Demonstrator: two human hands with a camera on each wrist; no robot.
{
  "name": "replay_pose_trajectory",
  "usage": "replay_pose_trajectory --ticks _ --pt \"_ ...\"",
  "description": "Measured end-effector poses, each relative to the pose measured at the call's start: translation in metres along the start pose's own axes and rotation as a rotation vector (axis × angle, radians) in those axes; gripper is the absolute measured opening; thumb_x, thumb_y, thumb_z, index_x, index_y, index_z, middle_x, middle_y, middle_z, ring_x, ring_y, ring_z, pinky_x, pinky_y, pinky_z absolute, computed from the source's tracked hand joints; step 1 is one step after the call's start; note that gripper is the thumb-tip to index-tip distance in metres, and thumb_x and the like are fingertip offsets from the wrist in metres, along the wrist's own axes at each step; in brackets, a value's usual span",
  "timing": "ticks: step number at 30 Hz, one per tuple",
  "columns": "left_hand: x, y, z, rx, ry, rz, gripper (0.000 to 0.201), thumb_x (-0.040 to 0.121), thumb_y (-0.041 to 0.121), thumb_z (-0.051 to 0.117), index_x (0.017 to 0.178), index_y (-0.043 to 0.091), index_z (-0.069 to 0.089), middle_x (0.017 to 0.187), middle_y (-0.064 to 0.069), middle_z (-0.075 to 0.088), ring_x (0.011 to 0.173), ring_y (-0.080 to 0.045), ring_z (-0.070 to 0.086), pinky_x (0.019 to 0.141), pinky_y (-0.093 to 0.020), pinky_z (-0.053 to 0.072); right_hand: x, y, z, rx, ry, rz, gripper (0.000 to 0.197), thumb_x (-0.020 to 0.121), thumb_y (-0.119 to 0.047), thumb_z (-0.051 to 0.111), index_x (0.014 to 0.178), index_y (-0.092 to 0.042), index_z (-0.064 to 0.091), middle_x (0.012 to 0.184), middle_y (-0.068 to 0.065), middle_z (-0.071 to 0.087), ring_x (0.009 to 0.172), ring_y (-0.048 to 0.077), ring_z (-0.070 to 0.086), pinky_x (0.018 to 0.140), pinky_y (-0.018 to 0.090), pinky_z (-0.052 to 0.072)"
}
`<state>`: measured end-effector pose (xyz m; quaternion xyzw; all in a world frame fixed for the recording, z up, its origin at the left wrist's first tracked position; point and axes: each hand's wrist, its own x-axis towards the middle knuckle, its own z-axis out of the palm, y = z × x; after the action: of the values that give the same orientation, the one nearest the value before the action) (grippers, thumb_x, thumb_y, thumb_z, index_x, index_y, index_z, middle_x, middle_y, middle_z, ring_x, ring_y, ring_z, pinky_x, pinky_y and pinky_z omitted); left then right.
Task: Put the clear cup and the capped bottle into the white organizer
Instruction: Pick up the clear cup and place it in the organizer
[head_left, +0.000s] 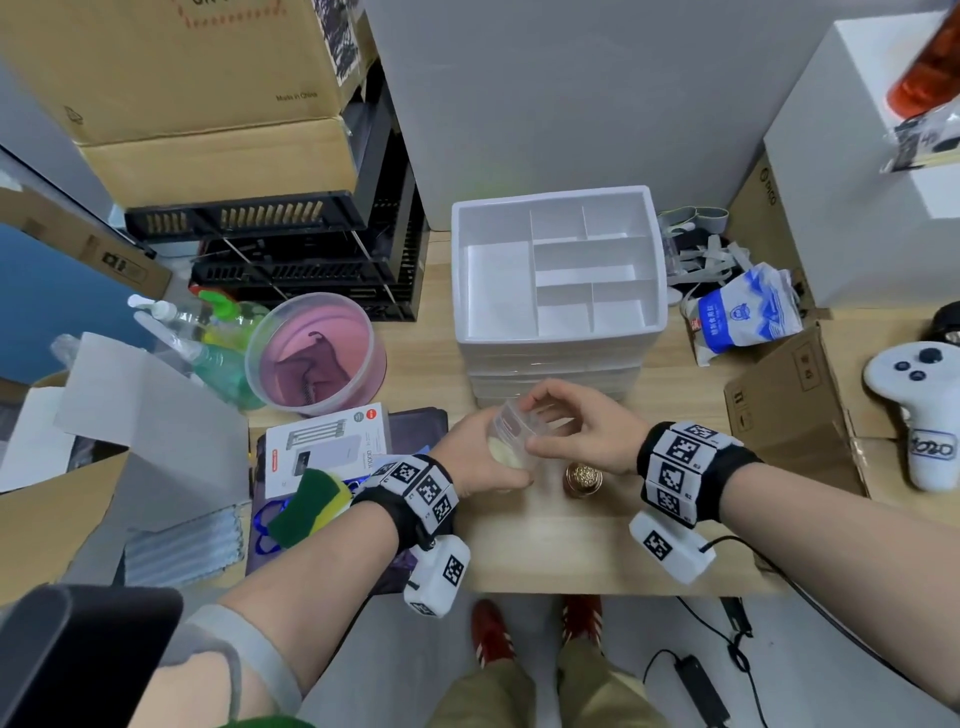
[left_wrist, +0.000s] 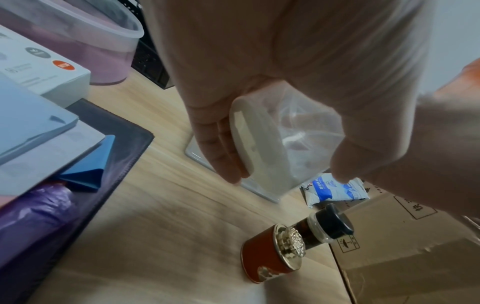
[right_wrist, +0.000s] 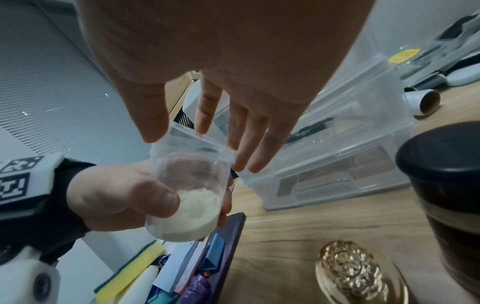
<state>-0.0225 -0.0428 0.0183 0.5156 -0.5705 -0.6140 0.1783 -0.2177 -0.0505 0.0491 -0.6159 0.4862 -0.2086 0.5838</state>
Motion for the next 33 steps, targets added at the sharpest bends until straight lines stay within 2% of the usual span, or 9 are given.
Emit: replay_pose_trajectory --ticks 5,8,10,15,21,24,27,30,33 --pt "-0.001 0.007 0.000 0.032 -0.055 -0.011 0.044 0.065 -0.008 0.073 0.092 0.025 0.067 0.066 0.019 0.067 0.064 -0.001 0.060 0.058 -0.016 0.047 -0.001 -0.001 -0.002 -0.091 -0.002 -0.024 0.043 0.070 -0.030 0.081 0.106 -0.038 0.058 0.118 0.001 0.065 0.104 0.019 0.063 0.084 0.037 0.055" --pt "-0.002 0.010 0.003 0.017 -0.038 -0.028 0.039 0.061 0.001 0.073 0.089 0.028 0.067 0.064 0.019 0.066 0.062 -0.002 0.060 0.058 -0.017 0.047 -0.001 -0.001 -0.002 -0.114 -0.013 -0.022 0.046 0.073 -0.026 0.082 0.112 -0.034 0.059 0.120 -0.001 0.064 0.105 0.015 0.062 0.086 0.040 0.055" --pt "-0.003 0.010 0.004 0.005 -0.028 -0.041 0.039 0.060 0.003 0.072 0.090 0.027 0.068 0.064 0.017 0.066 0.063 -0.003 0.060 0.058 -0.018 0.048 0.000 0.000 -0.002 -0.119 -0.022 -0.016 0.047 0.073 -0.029 0.082 0.114 -0.030 0.060 0.120 -0.003 0.065 0.106 0.015 0.063 0.090 0.043 0.054" --pt "-0.003 0.012 0.005 0.012 -0.012 -0.070 0.039 0.063 0.003 0.075 0.100 0.012 0.070 0.076 0.007 0.067 0.069 -0.009 0.061 0.067 -0.025 0.051 -0.002 0.003 -0.001 -0.079 -0.051 -0.003 0.043 0.069 -0.047 0.077 0.108 -0.044 0.059 0.121 -0.008 0.067 0.113 0.010 0.063 0.098 0.045 0.052" --pt "-0.009 0.021 0.006 0.096 -0.048 -0.087 0.025 0.063 -0.001 0.073 0.077 0.016 0.061 0.069 0.004 0.060 0.062 -0.009 0.054 0.062 -0.024 0.045 -0.001 0.006 -0.006 -0.061 -0.130 0.041 0.050 0.077 -0.017 0.080 0.124 -0.015 0.062 0.124 0.004 0.068 0.115 0.013 0.063 0.104 0.038 0.049" --pt "-0.011 0.024 0.004 0.187 -0.081 -0.075 0.029 0.066 -0.001 0.075 0.081 0.020 0.061 0.074 0.001 0.062 0.066 -0.010 0.057 0.064 -0.025 0.048 -0.004 0.007 -0.006 -0.032 -0.119 0.049 0.043 0.079 -0.015 0.078 0.120 -0.013 0.064 0.123 0.007 0.068 0.114 0.014 0.064 0.103 0.036 0.050" --pt "-0.012 0.028 0.009 0.289 -0.013 -0.063 0.028 0.061 0.012 0.078 0.076 0.028 0.059 0.070 0.007 0.063 0.063 -0.009 0.058 0.060 -0.024 0.049 -0.004 0.005 -0.003 -0.013 -0.057 0.032 0.036 0.079 -0.017 0.079 0.112 -0.014 0.067 0.116 0.008 0.071 0.109 0.019 0.067 0.102 0.039 0.051" --pt "-0.013 0.034 0.015 0.383 0.090 -0.083 0.025 0.059 0.022 0.078 0.075 0.021 0.059 0.063 0.009 0.061 0.057 -0.005 0.056 0.052 -0.019 0.046 -0.002 -0.001 -0.003 -0.048 -0.017 0.017 0.028 0.078 -0.020 0.080 0.101 -0.027 0.066 0.105 -0.003 0.071 0.102 0.016 0.068 0.100 0.036 0.052" --pt "-0.016 0.045 0.016 0.506 0.093 -0.040 0.023 0.062 0.024 0.076 0.077 0.015 0.062 0.064 0.002 0.063 0.057 -0.008 0.056 0.052 -0.023 0.048 -0.001 -0.005 -0.003 -0.089 0.002 -0.013 0.030 0.077 -0.025 0.080 0.100 -0.025 0.060 0.103 0.000 0.068 0.099 0.022 0.067 0.096 0.039 0.053"
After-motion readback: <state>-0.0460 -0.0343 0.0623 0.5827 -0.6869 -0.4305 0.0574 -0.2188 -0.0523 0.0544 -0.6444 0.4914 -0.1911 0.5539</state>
